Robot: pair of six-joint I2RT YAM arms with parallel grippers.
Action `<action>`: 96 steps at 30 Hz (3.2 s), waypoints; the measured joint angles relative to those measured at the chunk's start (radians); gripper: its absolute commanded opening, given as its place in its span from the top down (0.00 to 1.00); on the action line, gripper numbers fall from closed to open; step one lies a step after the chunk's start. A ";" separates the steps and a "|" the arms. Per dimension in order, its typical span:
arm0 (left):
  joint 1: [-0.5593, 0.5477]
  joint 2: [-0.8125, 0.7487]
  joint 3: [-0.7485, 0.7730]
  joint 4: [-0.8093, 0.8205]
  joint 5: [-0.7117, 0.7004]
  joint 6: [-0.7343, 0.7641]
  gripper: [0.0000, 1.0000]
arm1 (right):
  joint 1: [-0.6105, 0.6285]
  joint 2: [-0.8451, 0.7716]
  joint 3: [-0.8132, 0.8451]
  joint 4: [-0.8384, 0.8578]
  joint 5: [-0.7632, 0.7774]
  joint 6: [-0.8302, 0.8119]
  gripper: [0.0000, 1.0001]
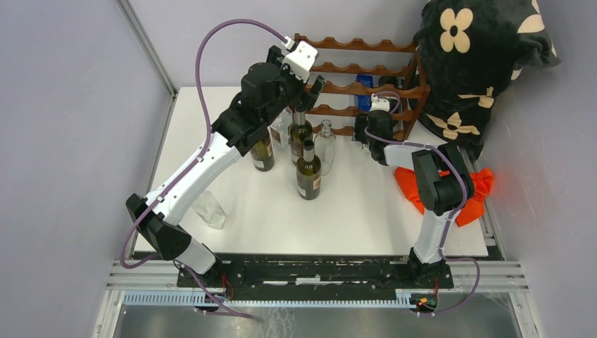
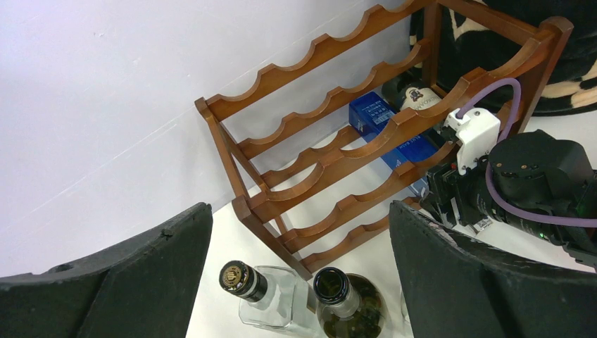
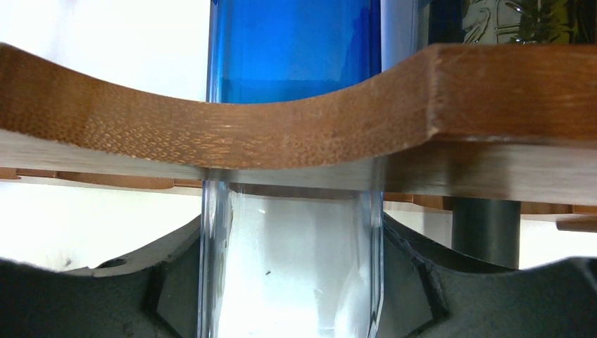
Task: Put the wine bottle on the wine rack
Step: Place the wine bottle in the wine rack.
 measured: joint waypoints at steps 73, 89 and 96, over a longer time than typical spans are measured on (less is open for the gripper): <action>0.000 -0.054 -0.069 0.005 0.070 -0.108 0.01 | -0.074 0.000 0.058 -0.073 -0.175 0.178 0.64; 0.000 -0.063 -0.077 0.005 0.078 -0.108 0.01 | -0.067 0.008 0.092 -0.119 -0.087 0.004 0.57; 0.000 -0.066 -0.079 0.005 0.078 -0.108 0.01 | -0.065 0.039 0.136 -0.137 -0.081 -0.088 0.52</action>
